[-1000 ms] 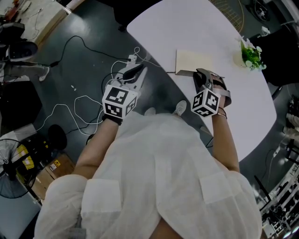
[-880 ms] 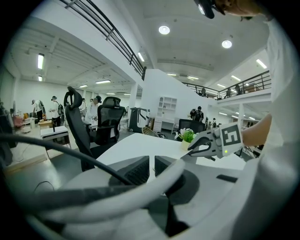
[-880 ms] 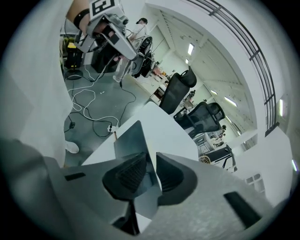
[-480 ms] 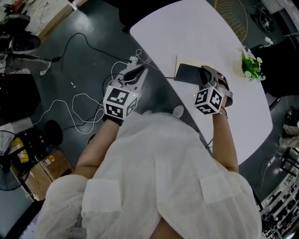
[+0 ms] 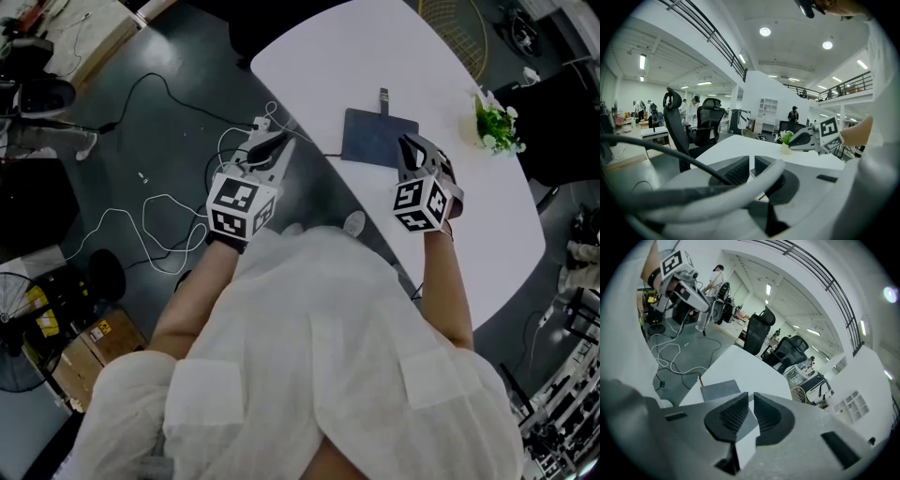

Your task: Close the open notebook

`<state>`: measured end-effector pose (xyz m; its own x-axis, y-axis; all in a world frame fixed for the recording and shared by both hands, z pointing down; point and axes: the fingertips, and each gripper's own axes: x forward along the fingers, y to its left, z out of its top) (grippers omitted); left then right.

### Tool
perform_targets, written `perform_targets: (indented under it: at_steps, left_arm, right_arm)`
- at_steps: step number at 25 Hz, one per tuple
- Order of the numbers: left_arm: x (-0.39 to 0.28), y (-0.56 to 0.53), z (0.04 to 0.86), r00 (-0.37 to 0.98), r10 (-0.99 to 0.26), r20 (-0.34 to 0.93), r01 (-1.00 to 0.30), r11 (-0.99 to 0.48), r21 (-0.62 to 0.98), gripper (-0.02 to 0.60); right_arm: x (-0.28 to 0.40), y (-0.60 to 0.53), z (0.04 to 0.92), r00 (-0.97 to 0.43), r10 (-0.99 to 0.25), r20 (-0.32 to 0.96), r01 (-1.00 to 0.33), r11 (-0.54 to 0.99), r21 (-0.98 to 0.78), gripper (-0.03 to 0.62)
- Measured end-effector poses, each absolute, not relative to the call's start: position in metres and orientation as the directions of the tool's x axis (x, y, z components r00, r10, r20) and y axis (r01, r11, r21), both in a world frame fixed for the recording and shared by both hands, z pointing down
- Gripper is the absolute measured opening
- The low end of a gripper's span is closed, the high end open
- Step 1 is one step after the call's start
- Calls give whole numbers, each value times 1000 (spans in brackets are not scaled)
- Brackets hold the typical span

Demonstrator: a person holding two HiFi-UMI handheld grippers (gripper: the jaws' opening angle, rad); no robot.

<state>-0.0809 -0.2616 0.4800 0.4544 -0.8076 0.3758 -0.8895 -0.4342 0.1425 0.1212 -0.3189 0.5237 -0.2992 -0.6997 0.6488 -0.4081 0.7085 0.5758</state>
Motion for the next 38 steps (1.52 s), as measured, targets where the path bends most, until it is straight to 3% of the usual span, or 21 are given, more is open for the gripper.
perform_targets:
  at_steps: [8,15,30,38]
  left_arm:
    - [-78,-256,472,479,-801,359,-875,-466,128,31]
    - [-78,-247,458,503,-799,330,-861,-497,109,31]
    - [-85,-236,421,548,-800,245,-833,-549,69,31]
    - [-81,-231,400,569,-801,185,-821,-567,67,31]
  right_arm:
    - [147,-301,502,-292,-758,583,-629,612,479,25]
    - [178,-274,472,-288,-834,471,-841,455,291,6]
    - [205,-206,413,-250,-936,247,-962,269,47,5]
    - [211,-180,390,-245,-956,161,-969,247,-10,3]
